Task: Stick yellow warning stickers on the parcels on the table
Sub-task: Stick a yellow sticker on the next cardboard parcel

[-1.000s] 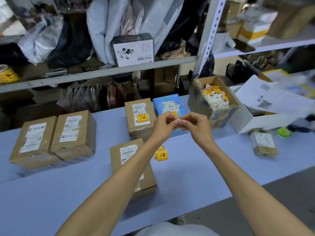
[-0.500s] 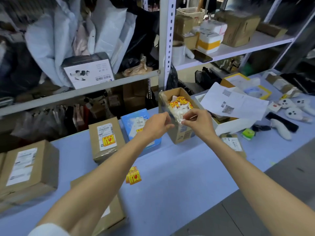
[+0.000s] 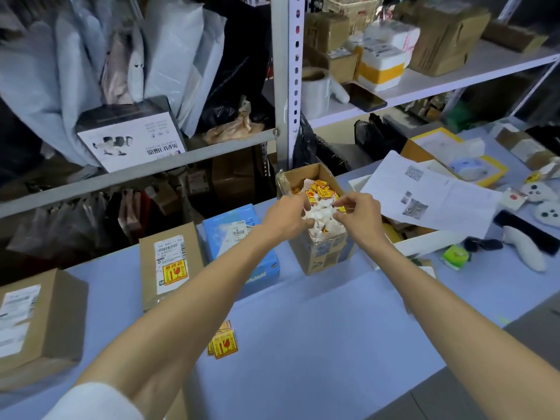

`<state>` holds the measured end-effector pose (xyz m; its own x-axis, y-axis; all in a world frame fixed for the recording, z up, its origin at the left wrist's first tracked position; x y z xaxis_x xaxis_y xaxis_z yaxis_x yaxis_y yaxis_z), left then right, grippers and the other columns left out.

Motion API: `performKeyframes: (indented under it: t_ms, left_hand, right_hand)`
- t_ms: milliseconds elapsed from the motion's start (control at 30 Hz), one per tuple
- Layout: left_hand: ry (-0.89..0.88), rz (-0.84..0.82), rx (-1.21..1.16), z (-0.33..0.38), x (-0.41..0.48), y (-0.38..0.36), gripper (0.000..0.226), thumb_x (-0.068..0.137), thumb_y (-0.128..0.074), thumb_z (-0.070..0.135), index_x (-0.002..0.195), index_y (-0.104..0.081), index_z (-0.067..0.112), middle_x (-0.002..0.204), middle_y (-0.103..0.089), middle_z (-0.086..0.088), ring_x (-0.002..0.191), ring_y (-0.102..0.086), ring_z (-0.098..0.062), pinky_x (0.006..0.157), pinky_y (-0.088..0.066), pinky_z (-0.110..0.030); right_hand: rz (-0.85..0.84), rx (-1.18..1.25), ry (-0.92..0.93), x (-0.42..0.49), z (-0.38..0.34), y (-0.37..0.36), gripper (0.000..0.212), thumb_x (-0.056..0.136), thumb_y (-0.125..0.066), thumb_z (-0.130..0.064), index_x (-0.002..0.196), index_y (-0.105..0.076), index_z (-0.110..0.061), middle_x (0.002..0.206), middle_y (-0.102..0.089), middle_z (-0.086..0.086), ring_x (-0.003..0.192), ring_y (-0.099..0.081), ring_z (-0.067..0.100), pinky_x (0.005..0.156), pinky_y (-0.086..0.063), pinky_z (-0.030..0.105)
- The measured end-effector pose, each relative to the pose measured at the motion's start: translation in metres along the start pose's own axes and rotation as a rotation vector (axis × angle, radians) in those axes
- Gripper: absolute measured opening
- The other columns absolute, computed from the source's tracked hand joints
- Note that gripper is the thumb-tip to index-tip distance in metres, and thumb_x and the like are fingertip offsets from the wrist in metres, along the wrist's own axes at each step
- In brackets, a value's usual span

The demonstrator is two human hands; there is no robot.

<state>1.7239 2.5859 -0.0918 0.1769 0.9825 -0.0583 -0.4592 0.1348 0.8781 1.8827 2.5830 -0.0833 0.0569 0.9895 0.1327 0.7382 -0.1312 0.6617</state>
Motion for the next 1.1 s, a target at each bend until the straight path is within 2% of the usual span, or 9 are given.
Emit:
performKeyframes:
  t_ms: [200, 367, 467, 600, 767, 967, 1033, 1100]
  left_hand:
    - [0.016, -0.017, 0.055, -0.008, 0.013, 0.002, 0.036, 0.081, -0.07, 0.033, 0.11, -0.057, 0.016, 0.105, -0.064, -0.005, 0.094, -0.06, -0.026, 0.08, -0.052, -0.042]
    - [0.077, 0.001, 0.018, -0.033, -0.005, 0.016, 0.035, 0.078, -0.071, 0.034, 0.106, -0.059, 0.016, 0.103, -0.066, -0.005, 0.094, -0.062, -0.026, 0.081, -0.053, -0.043]
    - [0.138, 0.025, -0.03, -0.061, -0.033, 0.029, 0.031, 0.078, -0.07, 0.03, 0.104, -0.058, 0.017, 0.1, -0.066, -0.002, 0.091, -0.061, -0.022, 0.08, -0.052, -0.04]
    - [0.263, 0.072, -0.074, -0.108, -0.082, 0.049, 0.029, 0.076, -0.071, 0.027, 0.1, -0.058, 0.017, 0.094, -0.065, 0.001, 0.09, -0.062, -0.02, 0.078, -0.052, -0.039]
    - [0.376, 0.151, -0.115, -0.161, -0.151, 0.075, 0.026, 0.074, -0.071, 0.024, 0.096, -0.059, 0.018, 0.094, -0.066, -0.001, 0.081, -0.059, -0.016, 0.063, -0.04, -0.028]
    - [0.5, 0.19, -0.107, -0.221, -0.241, 0.095, 0.026, 0.075, -0.069, 0.026, 0.099, -0.06, 0.02, 0.094, -0.067, 0.002, 0.09, -0.062, -0.019, 0.081, -0.05, -0.036]
    - [0.525, 0.222, -0.138, -0.238, -0.267, 0.097, 0.024, 0.074, -0.07, 0.023, 0.096, -0.061, 0.019, 0.09, -0.065, 0.002, 0.089, -0.063, -0.02, 0.081, -0.051, -0.036]
    - [0.545, 0.249, -0.212, -0.253, -0.292, 0.094, 0.022, 0.074, -0.072, 0.022, 0.093, -0.06, 0.019, 0.087, -0.064, 0.002, 0.086, -0.062, -0.019, 0.08, -0.052, -0.036]
  right_hand:
    - [-0.1, -0.121, 0.102, 0.015, -0.008, -0.014, 0.027, 0.07, -0.082, -0.017, 0.095, -0.073, -0.013, 0.097, -0.07, 0.002, 0.085, -0.057, 0.011, 0.074, -0.042, 0.024]
    - [-0.252, -0.195, 0.264, 0.008, -0.041, -0.042, 0.032, 0.068, -0.081, -0.017, 0.098, -0.07, -0.011, 0.101, -0.069, 0.002, 0.095, -0.061, 0.015, 0.075, -0.042, 0.024]
    - [-0.318, -0.233, 0.343, -0.004, -0.068, -0.067, 0.036, 0.069, -0.082, -0.02, 0.101, -0.067, -0.011, 0.105, -0.067, 0.005, 0.101, -0.059, 0.02, 0.081, -0.045, 0.031]
    - [-0.419, -0.274, 0.458, -0.035, -0.112, -0.109, 0.042, 0.072, -0.081, -0.025, 0.109, -0.064, -0.013, 0.114, -0.062, 0.005, 0.108, -0.056, 0.021, 0.088, -0.045, 0.033]
    - [-0.516, -0.251, 0.546, -0.079, -0.164, -0.157, 0.044, 0.074, -0.079, -0.022, 0.112, -0.061, -0.011, 0.117, -0.06, 0.006, 0.111, -0.055, 0.023, 0.088, -0.045, 0.036]
    - [-0.587, -0.216, 0.596, -0.135, -0.216, -0.211, 0.05, 0.071, -0.082, -0.024, 0.115, -0.062, -0.011, 0.12, -0.062, 0.007, 0.113, -0.055, 0.025, 0.092, -0.045, 0.037]
    - [-0.597, -0.183, 0.591, -0.152, -0.225, -0.226, 0.051, 0.072, -0.081, -0.024, 0.117, -0.062, -0.011, 0.121, -0.062, 0.007, 0.115, -0.054, 0.024, 0.092, -0.044, 0.032]
    - [-0.603, -0.141, 0.565, -0.168, -0.229, -0.238, 0.051, 0.072, -0.081, -0.022, 0.117, -0.062, -0.009, 0.12, -0.062, 0.007, 0.114, -0.055, 0.023, 0.085, -0.038, 0.024]
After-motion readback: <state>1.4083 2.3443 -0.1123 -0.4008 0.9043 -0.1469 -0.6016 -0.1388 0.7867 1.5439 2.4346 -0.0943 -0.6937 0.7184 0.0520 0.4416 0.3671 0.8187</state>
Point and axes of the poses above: each hand's wrist, its own x-axis towards the middle knuckle, its own y-axis out of the back of the hand, z = x × y, the point moved 7 cm from there along x, towards the middle knuckle
